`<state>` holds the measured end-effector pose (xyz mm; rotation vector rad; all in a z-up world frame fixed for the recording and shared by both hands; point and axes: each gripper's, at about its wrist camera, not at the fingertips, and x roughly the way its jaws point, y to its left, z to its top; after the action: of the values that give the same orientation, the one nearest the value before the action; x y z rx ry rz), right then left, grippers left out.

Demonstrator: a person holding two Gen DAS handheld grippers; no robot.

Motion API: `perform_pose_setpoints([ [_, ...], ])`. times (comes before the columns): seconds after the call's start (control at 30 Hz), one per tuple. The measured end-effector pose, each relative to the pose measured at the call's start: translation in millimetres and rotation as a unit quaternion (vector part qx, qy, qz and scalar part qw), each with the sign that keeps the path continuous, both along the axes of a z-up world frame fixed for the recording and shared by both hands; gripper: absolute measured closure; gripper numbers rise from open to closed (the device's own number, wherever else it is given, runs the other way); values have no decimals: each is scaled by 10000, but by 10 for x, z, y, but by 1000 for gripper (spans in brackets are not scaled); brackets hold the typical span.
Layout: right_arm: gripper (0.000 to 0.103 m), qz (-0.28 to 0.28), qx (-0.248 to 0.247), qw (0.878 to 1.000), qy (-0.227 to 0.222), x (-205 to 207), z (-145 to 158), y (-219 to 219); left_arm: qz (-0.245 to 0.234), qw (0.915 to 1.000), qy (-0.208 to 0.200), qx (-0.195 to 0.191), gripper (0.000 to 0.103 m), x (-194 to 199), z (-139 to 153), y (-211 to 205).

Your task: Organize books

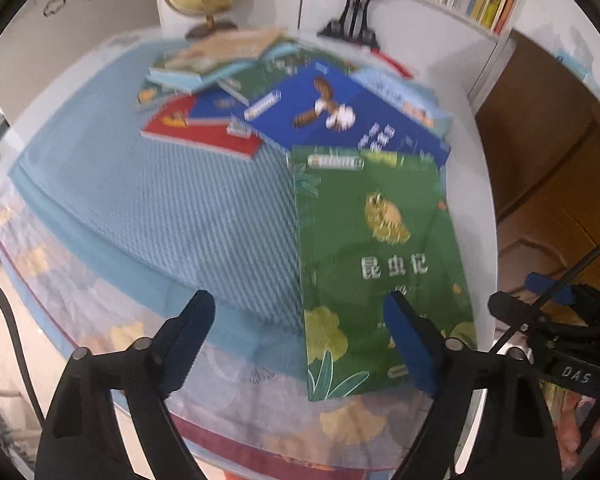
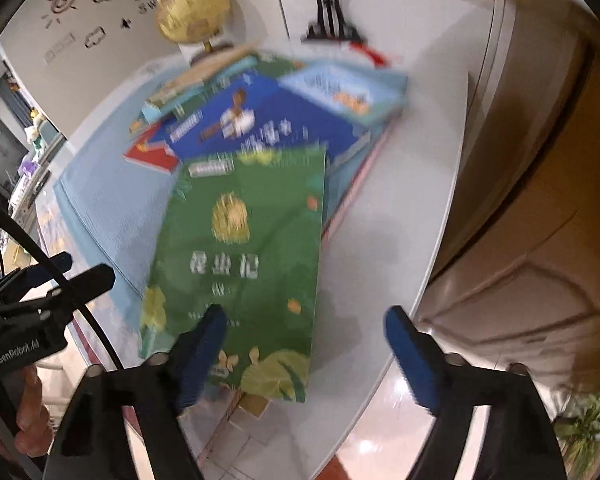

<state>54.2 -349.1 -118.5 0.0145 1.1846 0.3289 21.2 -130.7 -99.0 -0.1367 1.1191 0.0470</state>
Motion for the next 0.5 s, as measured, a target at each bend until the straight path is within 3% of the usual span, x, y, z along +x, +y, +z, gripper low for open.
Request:
perform_pose_setpoints([
  [0.17,28,-22,-178,9998,80,15,-147,44,-90,9999,83,-33,19,22,-96,17],
  [0.3,37,-41,-116,9995,301,56,-264,52,-176,9982,301,-486,19,53,-249,23],
  [0.4,38,-141,-213,9985,475,96,-346,53,-123,9973,355,-634,19,37,-330,15],
  [0.47,38,-98,-102,9985,522,112,-355,57,-144,9970,370,-665,26,31,-377,-7],
  [0.5,38,-76,-110,9986,503,115,-357,65,-182,9966,419,-689,37,36,-404,-22],
])
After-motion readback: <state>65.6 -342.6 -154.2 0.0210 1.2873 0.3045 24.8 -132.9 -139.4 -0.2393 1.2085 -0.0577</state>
